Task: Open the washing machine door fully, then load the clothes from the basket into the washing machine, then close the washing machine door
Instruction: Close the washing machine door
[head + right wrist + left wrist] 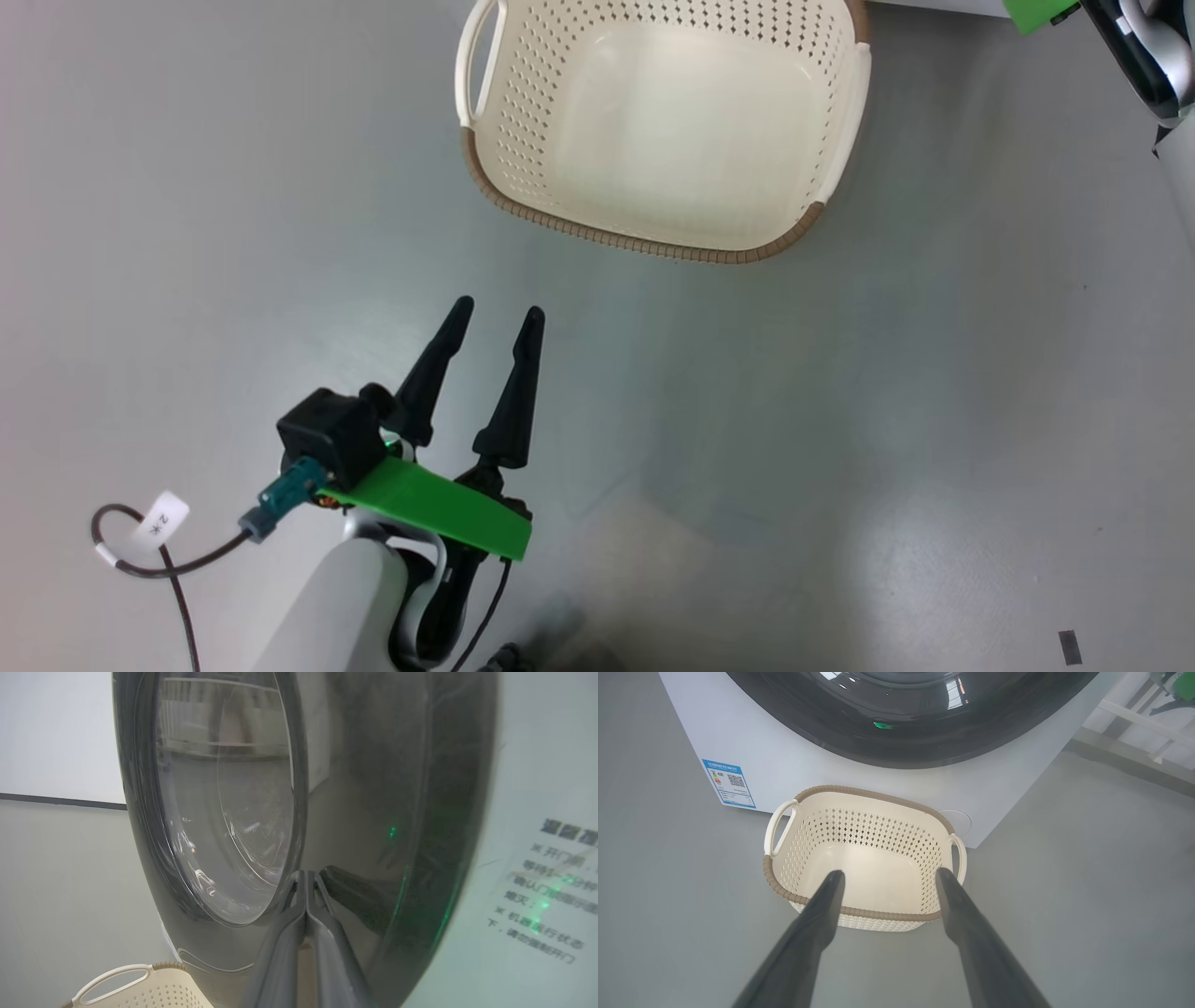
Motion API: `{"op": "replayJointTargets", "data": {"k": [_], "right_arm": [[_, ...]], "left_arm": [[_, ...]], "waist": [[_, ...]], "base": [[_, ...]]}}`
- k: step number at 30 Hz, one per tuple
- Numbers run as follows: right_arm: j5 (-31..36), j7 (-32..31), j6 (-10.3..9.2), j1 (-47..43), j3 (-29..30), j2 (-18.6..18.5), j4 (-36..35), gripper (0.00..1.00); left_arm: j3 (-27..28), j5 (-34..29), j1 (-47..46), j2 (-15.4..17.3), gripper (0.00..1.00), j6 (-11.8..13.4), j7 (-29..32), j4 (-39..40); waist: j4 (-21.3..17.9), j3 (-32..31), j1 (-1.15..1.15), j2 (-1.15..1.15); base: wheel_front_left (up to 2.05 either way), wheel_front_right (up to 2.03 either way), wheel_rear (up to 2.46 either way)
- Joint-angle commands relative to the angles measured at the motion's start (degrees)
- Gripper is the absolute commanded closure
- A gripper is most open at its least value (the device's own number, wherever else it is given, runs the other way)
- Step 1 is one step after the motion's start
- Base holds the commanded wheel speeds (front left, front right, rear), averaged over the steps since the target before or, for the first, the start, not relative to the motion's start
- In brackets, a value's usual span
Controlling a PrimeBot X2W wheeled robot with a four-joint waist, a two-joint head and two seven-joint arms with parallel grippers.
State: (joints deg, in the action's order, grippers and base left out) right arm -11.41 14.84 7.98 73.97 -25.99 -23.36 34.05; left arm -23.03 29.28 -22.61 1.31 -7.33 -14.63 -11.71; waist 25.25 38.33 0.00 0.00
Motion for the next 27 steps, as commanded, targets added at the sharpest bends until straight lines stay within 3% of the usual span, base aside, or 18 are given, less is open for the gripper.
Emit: {"op": "replayJointTargets", "data": {"k": [1, 14, 27], "right_arm": [[1.0, 0.2, -0.49, 1.2, 2.2, 0.8, -0.5, 1.00], [3.2, 0.2, -0.49, -0.1, 4.2, 2.6, 0.0, 1.00], [1.1, 0.2, -0.49, -8.4, 1.5, 4.5, -1.3, 1.00]], "left_arm": [[1.6, 0.5, -0.1, 1.6, 0.00, -0.2, -0.4, 1.1], [2.0, 0.4, -0.2, 1.6, 0.00, -0.2, -0.4, 0.6], [4.7, -1.6, 0.5, 1.6, 0.00, -0.2, -0.4, -1.0]], "waist": [[0.2, 0.1, 0.00, 0.00], [-0.4, -0.6, 0.00, 0.00], [-4.7, -6.8, 0.00, 0.00]], "base": [[0.00, 0.00, 0.00], [0.00, 0.00, 0.00], [0.00, 0.00, 0.00]]}}
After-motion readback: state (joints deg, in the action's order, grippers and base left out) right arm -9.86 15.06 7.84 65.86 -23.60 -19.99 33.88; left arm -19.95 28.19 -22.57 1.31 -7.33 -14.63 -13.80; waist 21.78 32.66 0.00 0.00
